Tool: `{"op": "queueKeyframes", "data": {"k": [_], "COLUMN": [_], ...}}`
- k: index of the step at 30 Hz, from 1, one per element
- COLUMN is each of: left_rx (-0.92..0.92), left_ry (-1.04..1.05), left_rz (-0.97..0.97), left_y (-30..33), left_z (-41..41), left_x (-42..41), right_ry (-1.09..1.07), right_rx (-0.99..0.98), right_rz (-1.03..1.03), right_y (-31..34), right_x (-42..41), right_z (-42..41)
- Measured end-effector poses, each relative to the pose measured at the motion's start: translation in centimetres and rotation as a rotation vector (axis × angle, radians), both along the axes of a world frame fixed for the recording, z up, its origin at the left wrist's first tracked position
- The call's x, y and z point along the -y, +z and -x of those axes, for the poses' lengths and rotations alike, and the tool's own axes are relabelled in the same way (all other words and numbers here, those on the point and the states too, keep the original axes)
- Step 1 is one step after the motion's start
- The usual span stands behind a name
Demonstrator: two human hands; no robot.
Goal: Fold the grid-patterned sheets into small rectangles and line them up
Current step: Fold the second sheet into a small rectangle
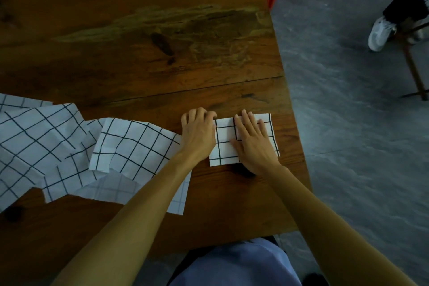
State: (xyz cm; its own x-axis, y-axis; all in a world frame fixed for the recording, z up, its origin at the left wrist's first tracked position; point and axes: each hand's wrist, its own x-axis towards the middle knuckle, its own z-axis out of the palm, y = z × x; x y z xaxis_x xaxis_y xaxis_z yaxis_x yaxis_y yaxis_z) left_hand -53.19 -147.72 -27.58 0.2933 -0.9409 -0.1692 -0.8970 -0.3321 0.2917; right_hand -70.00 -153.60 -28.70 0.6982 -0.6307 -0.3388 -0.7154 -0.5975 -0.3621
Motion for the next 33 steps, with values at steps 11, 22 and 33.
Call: {"op": "queueKeyframes", "data": {"k": [11,22,33], "left_rx": [-0.382,-0.704,-0.736], "left_ry": [-0.023,0.277,0.276], "left_rz": [0.125,0.484,0.751], "left_y": [3.6,11.5,18.1], "left_z": [-0.7,-4.1,-4.2], "left_x": [0.9,-3.1,-8.3], "right_ry": [-0.058,-0.526,-0.423], "right_rx": [0.232,0.755,0.913], "right_rz": [0.165,-0.447,-0.294], "right_y": [2.3,13.2,19.9], "right_x": [2.0,0.8,-3.8], "right_z": [-3.5,-4.8,-5.2]}}
